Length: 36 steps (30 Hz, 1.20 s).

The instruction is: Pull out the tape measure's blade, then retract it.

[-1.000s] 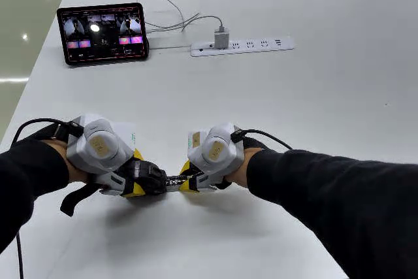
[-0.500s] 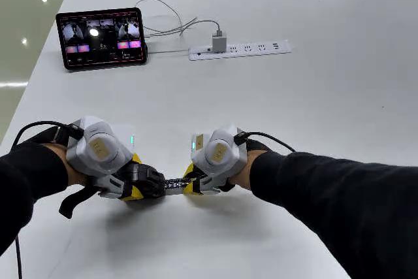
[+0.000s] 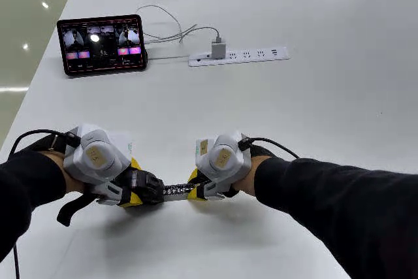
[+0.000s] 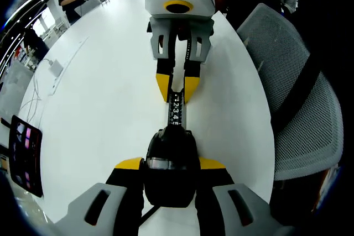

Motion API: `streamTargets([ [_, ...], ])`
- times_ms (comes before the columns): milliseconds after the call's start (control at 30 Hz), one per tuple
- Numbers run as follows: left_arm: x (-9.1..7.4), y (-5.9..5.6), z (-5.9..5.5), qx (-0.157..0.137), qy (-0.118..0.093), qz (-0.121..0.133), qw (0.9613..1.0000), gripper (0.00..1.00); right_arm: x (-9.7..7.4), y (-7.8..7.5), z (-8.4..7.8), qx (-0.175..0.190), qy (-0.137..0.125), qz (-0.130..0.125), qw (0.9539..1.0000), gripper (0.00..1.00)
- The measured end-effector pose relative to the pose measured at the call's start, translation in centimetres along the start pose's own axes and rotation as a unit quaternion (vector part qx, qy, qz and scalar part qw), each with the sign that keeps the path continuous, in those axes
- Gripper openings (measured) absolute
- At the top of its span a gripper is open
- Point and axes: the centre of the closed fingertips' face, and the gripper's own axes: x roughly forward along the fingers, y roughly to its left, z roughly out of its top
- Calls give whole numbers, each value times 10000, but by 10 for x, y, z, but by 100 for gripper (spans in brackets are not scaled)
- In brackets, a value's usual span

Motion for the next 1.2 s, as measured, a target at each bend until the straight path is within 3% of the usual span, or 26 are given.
streamTargets([
  [1200,-1,-2,3,-35,3,30,10000,29,-14,-3,-15,84,39,-10,10000,9],
])
